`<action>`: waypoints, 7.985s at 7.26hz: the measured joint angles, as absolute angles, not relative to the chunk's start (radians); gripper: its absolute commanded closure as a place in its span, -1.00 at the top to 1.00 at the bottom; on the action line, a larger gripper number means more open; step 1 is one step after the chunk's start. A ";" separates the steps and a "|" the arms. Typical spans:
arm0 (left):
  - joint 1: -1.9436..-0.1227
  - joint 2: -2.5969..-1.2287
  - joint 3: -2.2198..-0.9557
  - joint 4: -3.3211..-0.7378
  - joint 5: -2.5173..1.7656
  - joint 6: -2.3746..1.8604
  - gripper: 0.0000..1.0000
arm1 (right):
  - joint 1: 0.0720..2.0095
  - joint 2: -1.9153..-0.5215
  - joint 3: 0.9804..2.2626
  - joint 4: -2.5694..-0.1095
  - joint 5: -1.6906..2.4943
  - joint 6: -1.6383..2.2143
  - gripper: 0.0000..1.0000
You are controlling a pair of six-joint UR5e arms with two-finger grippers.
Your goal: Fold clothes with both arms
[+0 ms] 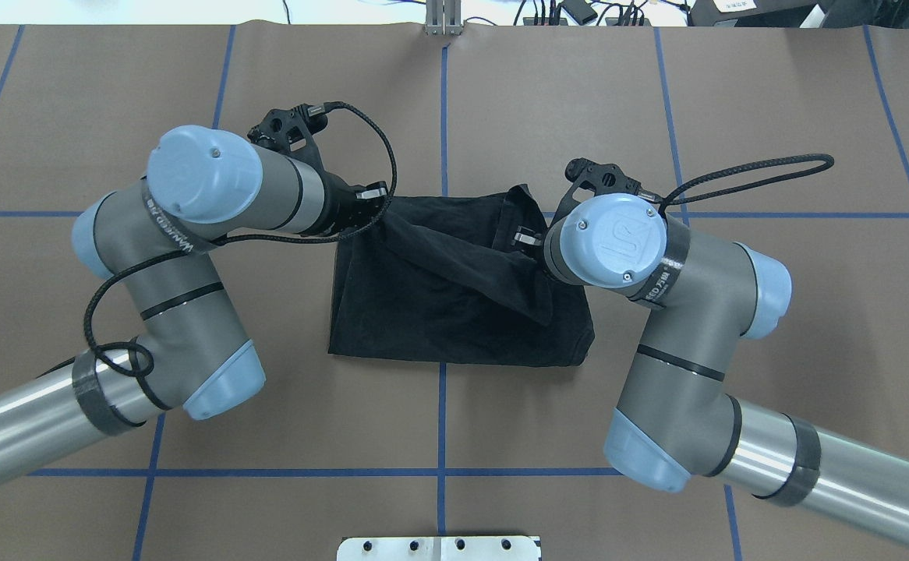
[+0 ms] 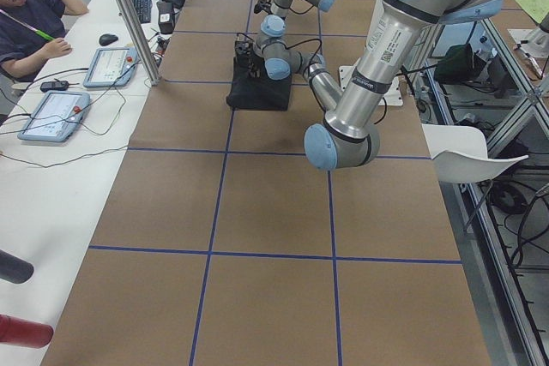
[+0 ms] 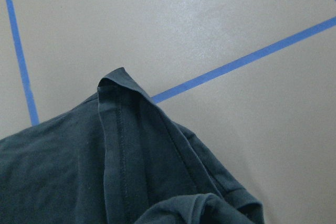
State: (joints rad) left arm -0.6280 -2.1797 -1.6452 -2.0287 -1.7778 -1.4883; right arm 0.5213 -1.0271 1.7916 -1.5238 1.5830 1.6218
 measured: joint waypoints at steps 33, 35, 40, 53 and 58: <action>-1.036 -1.990 -1.709 -1.698 -2.054 -0.436 1.00 | 1.040 -1.241 1.572 -1.389 2.100 0.599 0.99; -1.182 -1.926 -1.695 -1.608 -2.124 -0.205 1.00 | 1.184 -1.470 1.670 -1.388 2.179 0.316 0.99; -1.401 -1.814 -1.633 -1.442 -2.233 0.040 1.00 | 1.554 -1.728 1.812 -1.627 2.320 -0.083 1.00; -1.558 -1.489 -1.670 -1.531 -2.375 0.239 1.00 | 1.598 -1.767 1.862 -1.705 2.302 -0.105 1.00; -1.576 -1.484 -1.695 -1.532 -2.364 0.242 1.00 | 1.598 -1.767 1.868 -1.699 2.303 -0.083 1.00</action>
